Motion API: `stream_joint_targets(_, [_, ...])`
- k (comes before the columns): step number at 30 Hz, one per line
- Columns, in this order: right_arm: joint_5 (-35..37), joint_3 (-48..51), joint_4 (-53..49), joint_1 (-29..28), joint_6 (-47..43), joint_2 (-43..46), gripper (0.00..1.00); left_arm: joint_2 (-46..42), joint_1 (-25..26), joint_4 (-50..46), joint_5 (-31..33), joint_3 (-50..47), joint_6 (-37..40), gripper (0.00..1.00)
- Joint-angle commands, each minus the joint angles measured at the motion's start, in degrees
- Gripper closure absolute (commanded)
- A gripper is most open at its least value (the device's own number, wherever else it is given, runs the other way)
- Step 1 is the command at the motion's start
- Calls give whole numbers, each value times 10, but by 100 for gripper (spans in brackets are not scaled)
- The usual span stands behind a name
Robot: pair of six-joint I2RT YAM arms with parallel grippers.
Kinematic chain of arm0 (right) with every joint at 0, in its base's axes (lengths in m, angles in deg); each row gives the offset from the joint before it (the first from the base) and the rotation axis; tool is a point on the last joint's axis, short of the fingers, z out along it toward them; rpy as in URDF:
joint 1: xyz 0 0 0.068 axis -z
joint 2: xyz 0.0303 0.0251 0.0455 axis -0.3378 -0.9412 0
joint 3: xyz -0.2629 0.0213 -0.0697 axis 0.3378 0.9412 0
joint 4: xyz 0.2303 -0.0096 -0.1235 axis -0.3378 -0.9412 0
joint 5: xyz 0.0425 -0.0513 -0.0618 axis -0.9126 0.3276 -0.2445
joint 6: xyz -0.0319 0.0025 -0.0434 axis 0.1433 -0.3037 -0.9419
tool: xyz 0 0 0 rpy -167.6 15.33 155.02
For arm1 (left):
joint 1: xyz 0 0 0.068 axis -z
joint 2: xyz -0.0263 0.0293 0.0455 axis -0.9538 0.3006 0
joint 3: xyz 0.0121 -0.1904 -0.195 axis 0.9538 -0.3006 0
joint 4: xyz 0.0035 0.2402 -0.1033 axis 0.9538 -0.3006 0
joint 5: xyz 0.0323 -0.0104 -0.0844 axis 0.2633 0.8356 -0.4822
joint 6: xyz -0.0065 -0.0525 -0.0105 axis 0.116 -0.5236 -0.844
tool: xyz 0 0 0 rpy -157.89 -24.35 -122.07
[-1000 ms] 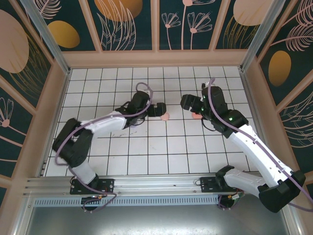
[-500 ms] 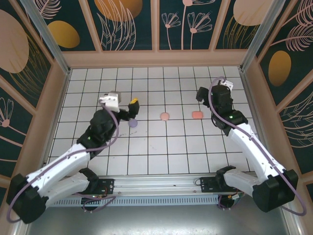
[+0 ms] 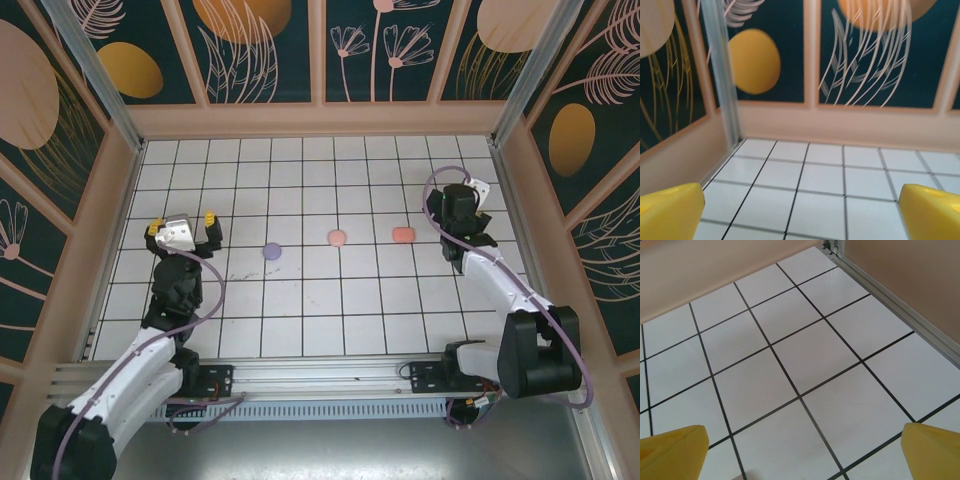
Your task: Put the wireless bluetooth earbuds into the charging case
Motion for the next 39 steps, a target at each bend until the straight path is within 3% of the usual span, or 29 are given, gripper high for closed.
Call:
stream_joint_targets(1, [19, 28, 93, 3, -25, -7, 1, 53, -24, 89, -15, -24, -14, 1])
stream_joint_targets(9, [32, 87, 216, 3, -89, 4, 1, 229, -71, 302, -42, -72, -18, 1])
stream_joint_targets(19, [10, 187, 414, 4, -182, -1, 1, 399, -113, 391, -134, -27, -2, 1])
stream_joint_targets(21, [-1, 204, 460, 5, -187, -19, 1, 404, -132, 384, -168, -23, -13, 1])
stream_joint_targets(24, [-14, 229, 534, 8, -195, -60, 1, 447, -150, 451, -238, -38, -10, 1])
stream_joint_targets(29, [-35, 267, 651, 11, -216, -118, 1, 447, -202, 382, -350, -2, -37, 1])
stream_joint_targets(32, [-44, 278, 690, 19, -215, -135, 1, 449, -204, 383, -352, -1, -39, 1])
stream_joint_targets(39, [-139, 303, 747, 69, -185, -164, 1, 450, -204, 372, -321, 5, -47, 1])
